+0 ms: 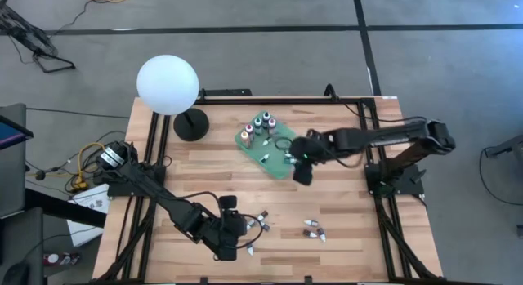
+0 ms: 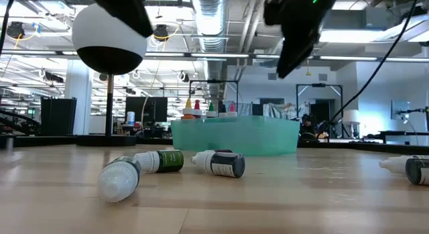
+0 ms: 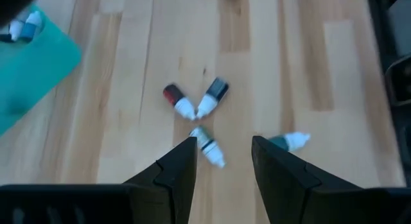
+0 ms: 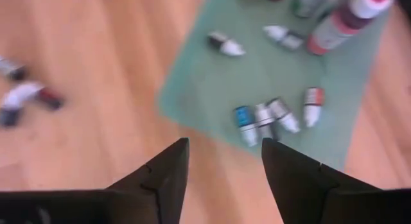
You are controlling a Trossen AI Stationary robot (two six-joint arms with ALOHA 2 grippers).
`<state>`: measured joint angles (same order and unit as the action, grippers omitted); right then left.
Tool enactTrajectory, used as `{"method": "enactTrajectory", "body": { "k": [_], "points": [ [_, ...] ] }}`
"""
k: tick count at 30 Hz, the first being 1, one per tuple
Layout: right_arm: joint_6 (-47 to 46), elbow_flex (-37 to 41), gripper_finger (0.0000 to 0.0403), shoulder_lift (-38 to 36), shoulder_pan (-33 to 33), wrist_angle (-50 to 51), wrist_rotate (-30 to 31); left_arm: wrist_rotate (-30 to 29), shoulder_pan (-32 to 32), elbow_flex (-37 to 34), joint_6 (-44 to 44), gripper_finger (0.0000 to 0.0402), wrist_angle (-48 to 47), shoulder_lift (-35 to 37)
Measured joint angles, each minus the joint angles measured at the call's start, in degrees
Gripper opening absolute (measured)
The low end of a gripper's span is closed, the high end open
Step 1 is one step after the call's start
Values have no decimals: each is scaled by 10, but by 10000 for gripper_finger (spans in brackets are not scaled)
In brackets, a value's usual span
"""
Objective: Pick & Place food coloring
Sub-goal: Put the small green food coloring bottle into the green bin
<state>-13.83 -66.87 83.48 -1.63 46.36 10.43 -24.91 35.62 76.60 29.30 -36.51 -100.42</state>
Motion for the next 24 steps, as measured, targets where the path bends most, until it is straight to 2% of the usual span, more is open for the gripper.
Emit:
{"method": "enactTrajectory", "body": {
  "k": [4,7,14,19,24],
  "points": [
    [-33,0,182,-28,-67,20,9,-10,-5,0,17,143,17,0],
    [-70,0,179,-46,-124,42,42,-28,-9,0,47,143,11,0],
    [-179,1,178,-65,-264,77,112,-29,-15,0,75,143,7,-20],
    [-260,14,175,-62,-357,74,166,-1,-32,0,48,144,16,-70],
    [-324,17,170,-54,-435,79,248,65,-58,0,37,144,31,-116]
  ]
}}
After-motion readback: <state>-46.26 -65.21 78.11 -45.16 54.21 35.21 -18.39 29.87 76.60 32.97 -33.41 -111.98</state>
